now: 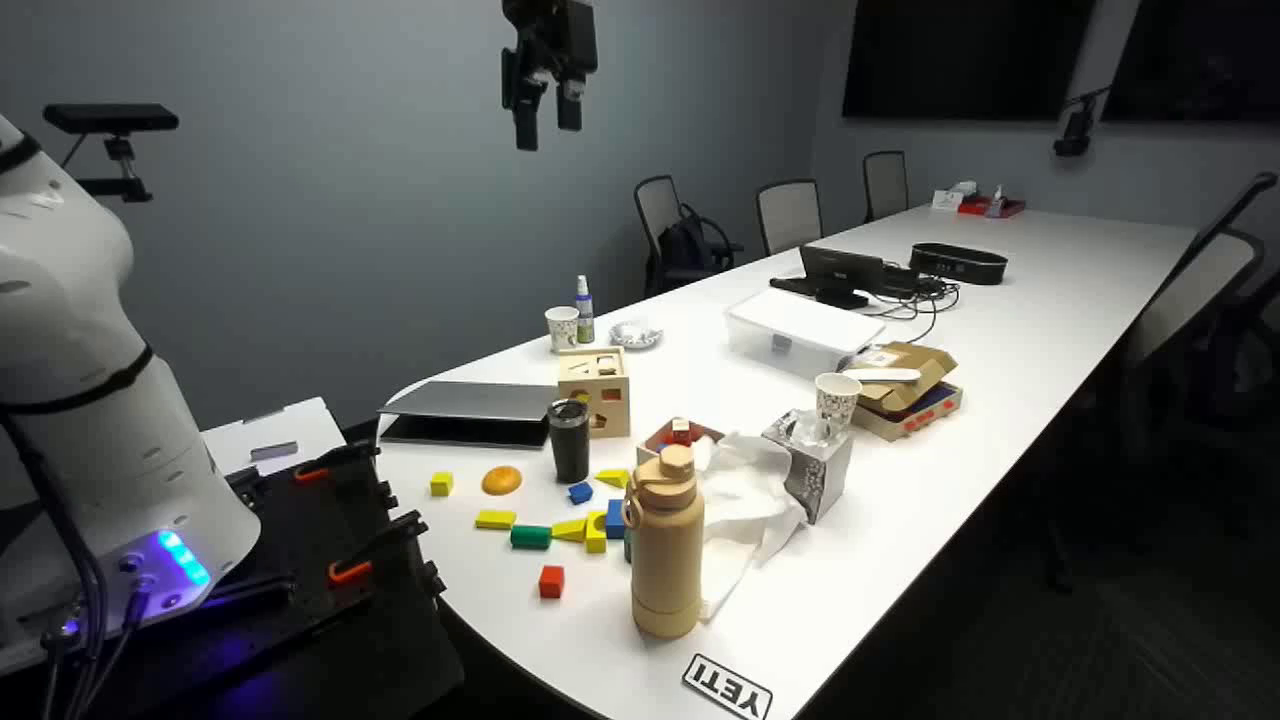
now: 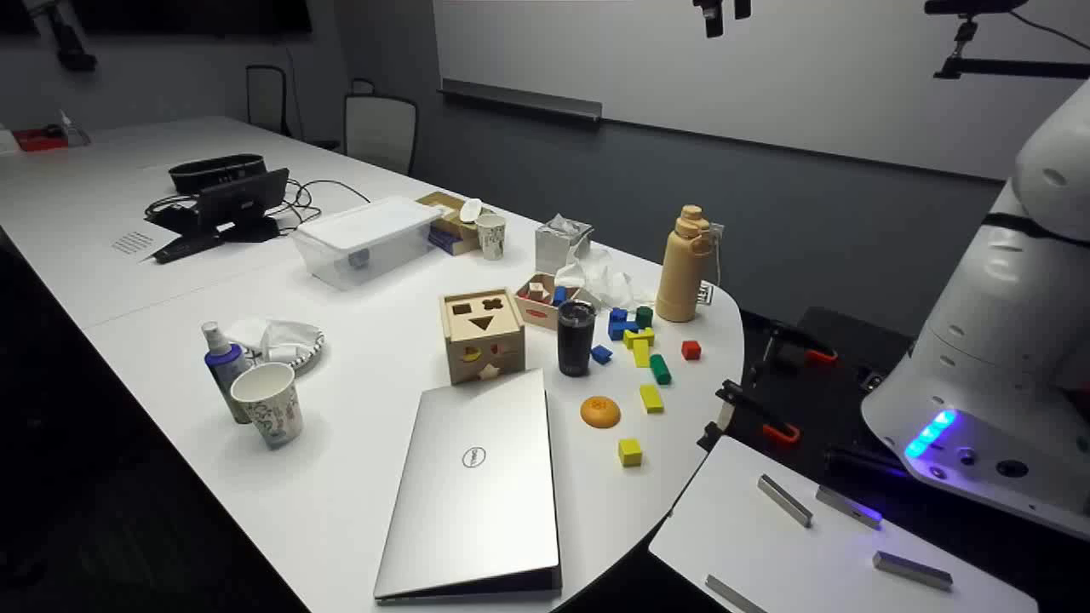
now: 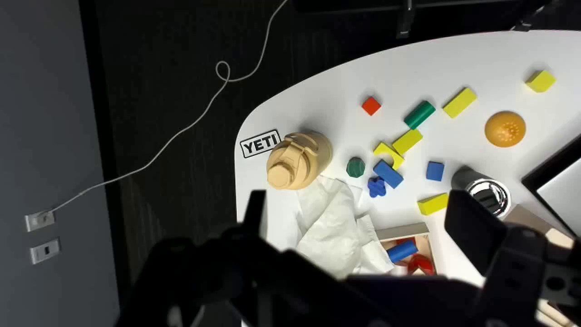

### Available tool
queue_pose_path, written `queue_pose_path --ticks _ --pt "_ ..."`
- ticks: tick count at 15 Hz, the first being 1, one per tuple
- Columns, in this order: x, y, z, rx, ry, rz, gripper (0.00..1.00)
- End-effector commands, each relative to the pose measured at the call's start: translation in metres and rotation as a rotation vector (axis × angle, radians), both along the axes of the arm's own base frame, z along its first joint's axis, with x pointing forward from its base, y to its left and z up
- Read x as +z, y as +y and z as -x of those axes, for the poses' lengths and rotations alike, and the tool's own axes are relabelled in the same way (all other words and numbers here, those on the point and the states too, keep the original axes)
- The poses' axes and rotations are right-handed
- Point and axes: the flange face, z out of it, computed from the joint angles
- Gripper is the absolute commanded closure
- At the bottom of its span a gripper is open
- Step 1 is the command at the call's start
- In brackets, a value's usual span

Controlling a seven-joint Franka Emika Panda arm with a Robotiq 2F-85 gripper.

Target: Open the laptop and click on the space bar

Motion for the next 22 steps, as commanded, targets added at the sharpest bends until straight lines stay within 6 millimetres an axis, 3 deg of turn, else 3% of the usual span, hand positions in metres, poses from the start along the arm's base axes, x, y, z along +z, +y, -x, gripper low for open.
queue_pose_path --ticks 1,3,6,11,14,19,22 --pt "0.001 0.000 0.000 0.000 0.000 0.000 0.00" --pt "-0.003 0.001 0.000 0.013 0.004 -0.025 0.00" --pt "-0.018 0.015 0.000 0.084 0.009 -0.203 0.00" --pt "-0.057 0.039 0.006 0.157 0.029 -0.501 0.00" --pt "-0.095 0.053 0.018 0.161 0.032 -0.687 0.00" --pt "-0.178 0.081 0.053 0.086 -0.011 -0.981 0.00" --pt "-0.230 0.107 0.072 0.058 -0.076 -1.054 0.00"
